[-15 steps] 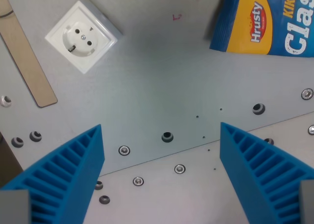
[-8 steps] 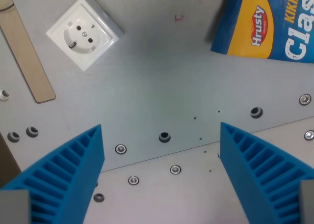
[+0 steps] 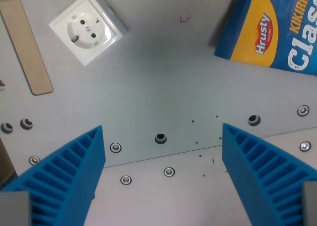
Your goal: Rotate around gripper negative z
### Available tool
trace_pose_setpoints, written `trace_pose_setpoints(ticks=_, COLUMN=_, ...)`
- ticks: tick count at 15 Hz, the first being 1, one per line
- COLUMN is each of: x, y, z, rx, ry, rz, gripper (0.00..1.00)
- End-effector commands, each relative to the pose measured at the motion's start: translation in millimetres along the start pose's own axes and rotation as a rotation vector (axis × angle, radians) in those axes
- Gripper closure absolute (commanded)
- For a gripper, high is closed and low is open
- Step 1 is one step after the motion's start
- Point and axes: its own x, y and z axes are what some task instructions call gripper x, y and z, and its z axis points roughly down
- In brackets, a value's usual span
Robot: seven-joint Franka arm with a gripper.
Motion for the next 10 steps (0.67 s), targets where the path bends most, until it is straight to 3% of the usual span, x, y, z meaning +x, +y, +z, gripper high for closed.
trace_pose_setpoints(ticks=1, x=-0.3, y=0.4, z=-3.0, rx=0.001, ry=0.006, rz=-0.148, gripper=0.00)
trace_pose_setpoints(ticks=10, x=-0.3, y=0.4, z=-3.0, rx=0.000, ry=0.007, rz=-0.268, gripper=0.00)
